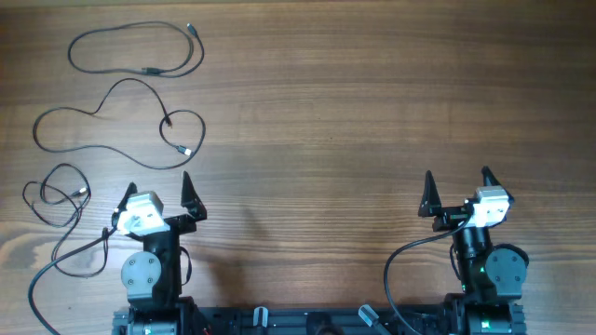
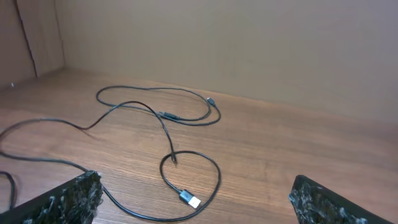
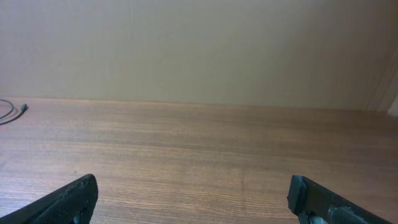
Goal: Untangle cables
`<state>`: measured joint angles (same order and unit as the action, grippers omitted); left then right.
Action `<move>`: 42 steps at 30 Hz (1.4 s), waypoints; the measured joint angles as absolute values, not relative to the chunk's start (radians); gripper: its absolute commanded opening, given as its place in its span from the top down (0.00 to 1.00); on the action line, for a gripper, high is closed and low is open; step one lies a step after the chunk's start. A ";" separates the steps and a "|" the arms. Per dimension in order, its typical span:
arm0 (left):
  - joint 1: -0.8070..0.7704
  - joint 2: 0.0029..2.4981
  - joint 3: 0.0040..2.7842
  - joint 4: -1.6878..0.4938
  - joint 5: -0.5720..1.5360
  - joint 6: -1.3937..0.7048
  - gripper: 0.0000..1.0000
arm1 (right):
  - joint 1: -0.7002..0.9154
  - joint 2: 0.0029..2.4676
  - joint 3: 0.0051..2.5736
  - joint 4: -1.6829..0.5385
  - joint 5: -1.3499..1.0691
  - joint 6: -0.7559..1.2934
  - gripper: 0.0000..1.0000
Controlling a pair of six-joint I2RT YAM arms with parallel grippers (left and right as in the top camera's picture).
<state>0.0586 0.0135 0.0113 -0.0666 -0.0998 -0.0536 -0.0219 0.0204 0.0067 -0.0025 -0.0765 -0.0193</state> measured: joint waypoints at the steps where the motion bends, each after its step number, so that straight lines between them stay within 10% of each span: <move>1: 0.059 0.014 0.011 -0.067 -0.096 -0.036 0.00 | -0.022 0.020 0.007 -0.002 -0.076 -0.019 0.00; 42: 0.052 0.014 0.011 -0.074 -0.028 0.026 0.00 | -0.022 0.020 0.007 -0.002 -0.076 -0.019 0.00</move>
